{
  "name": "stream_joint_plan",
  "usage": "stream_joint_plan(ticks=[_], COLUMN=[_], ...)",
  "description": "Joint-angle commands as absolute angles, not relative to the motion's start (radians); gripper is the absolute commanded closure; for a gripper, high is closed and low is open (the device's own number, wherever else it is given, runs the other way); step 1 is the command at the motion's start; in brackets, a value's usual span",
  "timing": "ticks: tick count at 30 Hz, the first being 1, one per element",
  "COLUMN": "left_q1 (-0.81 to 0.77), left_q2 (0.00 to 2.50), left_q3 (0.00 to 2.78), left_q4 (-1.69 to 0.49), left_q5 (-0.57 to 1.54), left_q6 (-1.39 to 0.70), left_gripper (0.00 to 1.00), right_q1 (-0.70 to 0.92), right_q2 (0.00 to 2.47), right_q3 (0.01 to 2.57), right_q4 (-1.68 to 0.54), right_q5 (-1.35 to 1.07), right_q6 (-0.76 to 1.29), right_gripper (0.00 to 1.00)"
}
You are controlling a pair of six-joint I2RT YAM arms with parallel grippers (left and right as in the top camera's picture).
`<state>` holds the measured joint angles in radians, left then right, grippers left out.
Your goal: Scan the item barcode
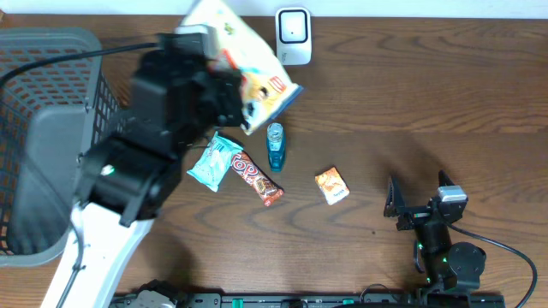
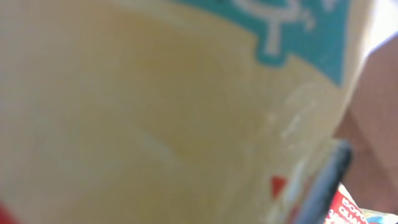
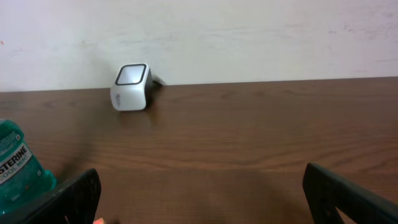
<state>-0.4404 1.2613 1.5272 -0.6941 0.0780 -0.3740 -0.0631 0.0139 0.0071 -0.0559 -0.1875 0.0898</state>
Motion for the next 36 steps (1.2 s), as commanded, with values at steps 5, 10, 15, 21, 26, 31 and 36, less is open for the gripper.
stream_joint_plan(ticks=[5, 10, 15, 21, 26, 31, 36], left_q1=[-0.542, -0.587, -0.62, -0.64, -0.67, -0.702, -0.715], left_q2=[1.335, 1.345, 1.346, 1.38, 1.461, 1.565, 1.687], left_q3=[1.542, 1.542, 1.542, 1.542, 1.542, 1.542, 1.542], left_q4=[-0.684, -0.686, -0.695, -0.706, -0.706, -0.705, -0.701], left_q5=[-0.041, -0.085, -0.125, -0.125, -0.124, -0.124, -0.124], left_q6=[-0.302, -0.268, -0.262, -0.262, -0.262, -0.262, -0.262], left_gripper=[0.93, 0.93, 0.93, 0.93, 0.93, 0.93, 0.93], right_q1=[-0.059, -0.059, -0.059, -0.059, -0.059, -0.059, -0.059], right_q2=[0.013, 0.013, 0.013, 0.013, 0.013, 0.013, 0.013], right_q3=[0.006, 0.006, 0.006, 0.006, 0.006, 0.006, 0.006], right_q4=[-0.06, -0.06, -0.06, -0.06, -0.06, -0.06, -0.06], right_q5=[-0.193, -0.193, -0.193, -0.193, -0.193, -0.193, -0.193], right_q6=[0.081, 0.081, 0.081, 0.081, 0.081, 0.081, 0.081], right_gripper=[0.01, 0.01, 0.01, 0.01, 0.01, 0.01, 0.01])
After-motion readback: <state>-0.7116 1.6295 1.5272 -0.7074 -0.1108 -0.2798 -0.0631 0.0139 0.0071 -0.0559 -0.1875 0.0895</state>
